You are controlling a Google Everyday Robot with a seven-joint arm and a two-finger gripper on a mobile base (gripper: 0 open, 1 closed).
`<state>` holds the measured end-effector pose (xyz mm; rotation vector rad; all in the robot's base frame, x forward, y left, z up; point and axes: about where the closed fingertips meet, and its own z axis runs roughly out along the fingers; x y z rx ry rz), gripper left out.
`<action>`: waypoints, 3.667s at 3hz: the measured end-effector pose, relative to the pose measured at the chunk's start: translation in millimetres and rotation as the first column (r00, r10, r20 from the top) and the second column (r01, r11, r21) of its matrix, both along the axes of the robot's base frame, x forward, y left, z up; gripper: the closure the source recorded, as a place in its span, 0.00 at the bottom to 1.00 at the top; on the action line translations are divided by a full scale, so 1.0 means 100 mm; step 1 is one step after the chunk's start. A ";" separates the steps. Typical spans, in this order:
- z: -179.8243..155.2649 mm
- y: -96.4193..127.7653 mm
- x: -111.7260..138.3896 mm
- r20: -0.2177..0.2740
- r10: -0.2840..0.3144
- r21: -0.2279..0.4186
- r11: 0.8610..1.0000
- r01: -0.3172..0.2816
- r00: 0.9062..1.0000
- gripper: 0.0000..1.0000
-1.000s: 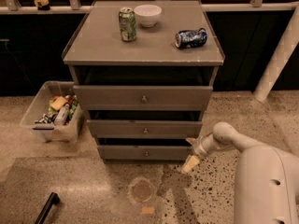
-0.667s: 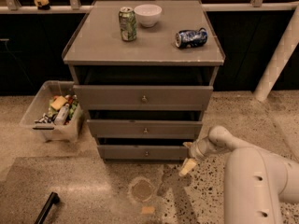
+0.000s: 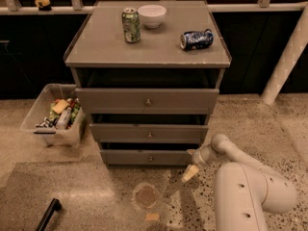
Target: Open bottom drawer
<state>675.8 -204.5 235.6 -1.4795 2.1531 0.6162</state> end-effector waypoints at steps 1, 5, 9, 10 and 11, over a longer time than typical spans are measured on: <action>-0.21 0.08 0.15 0.001 -0.002 -0.009 1.000 0.002 1.000 0.00; -0.56 0.17 0.45 0.014 -0.047 -0.042 0.998 0.047 0.999 0.00; -0.57 0.17 0.45 0.014 -0.047 -0.042 0.998 0.047 0.999 0.87; -0.52 0.17 0.45 0.014 -0.047 -0.042 0.998 0.047 0.999 1.00; -0.50 0.20 0.44 0.008 -0.041 -0.041 0.998 0.041 0.999 1.00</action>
Offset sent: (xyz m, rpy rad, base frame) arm 0.1017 -0.0022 -0.0542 -0.0646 -0.0965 -0.1118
